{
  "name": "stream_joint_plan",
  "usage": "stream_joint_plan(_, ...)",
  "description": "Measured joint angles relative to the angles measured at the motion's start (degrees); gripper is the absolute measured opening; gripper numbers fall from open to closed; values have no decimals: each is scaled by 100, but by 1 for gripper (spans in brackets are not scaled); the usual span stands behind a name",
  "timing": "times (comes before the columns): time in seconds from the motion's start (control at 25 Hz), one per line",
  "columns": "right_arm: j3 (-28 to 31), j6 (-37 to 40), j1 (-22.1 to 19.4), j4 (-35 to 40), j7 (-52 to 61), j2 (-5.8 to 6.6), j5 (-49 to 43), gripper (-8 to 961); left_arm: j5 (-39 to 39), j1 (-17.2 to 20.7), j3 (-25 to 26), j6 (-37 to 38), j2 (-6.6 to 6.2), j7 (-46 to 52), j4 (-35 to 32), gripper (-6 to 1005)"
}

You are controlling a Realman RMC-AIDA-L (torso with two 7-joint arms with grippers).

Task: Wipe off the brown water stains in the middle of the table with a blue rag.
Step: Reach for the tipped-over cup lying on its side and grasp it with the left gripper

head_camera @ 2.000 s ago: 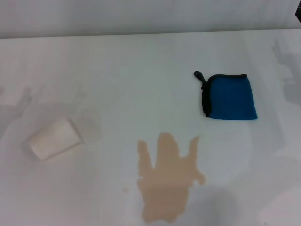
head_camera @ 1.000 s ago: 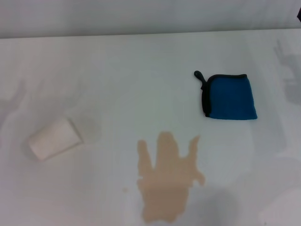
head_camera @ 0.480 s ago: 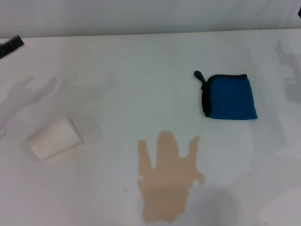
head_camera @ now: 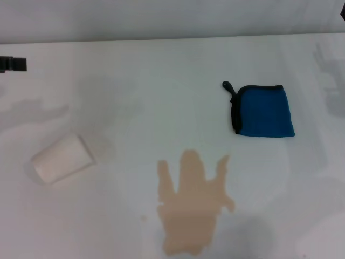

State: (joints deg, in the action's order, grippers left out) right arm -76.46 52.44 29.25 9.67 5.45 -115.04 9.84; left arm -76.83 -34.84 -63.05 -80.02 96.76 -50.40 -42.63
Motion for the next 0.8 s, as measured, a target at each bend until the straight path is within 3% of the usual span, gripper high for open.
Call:
stream_joint_plan(0.2, -6, -10, 12, 10, 0, 1, -6, 836, 1467, -587, 1012, -1242, -22, 361, -139, 887)
stream_joint_plan(0.44, -18, -50, -5, 66, 162, 37, -9, 835, 2950, -1060, 1147, -2050, -38, 424, -281, 887)
stream_joint_plan(0.52, -18, -54, -60, 128, 218, 57, -8, 835, 3409, -1239, 1132, -2211, 65, 341, -357, 888)
stream_joint_plan(0.8, -18, -55, -157, 210, 228, 46, -3, 835, 4579, -1582, 1126, -2134, 609, -69, -711, 888)
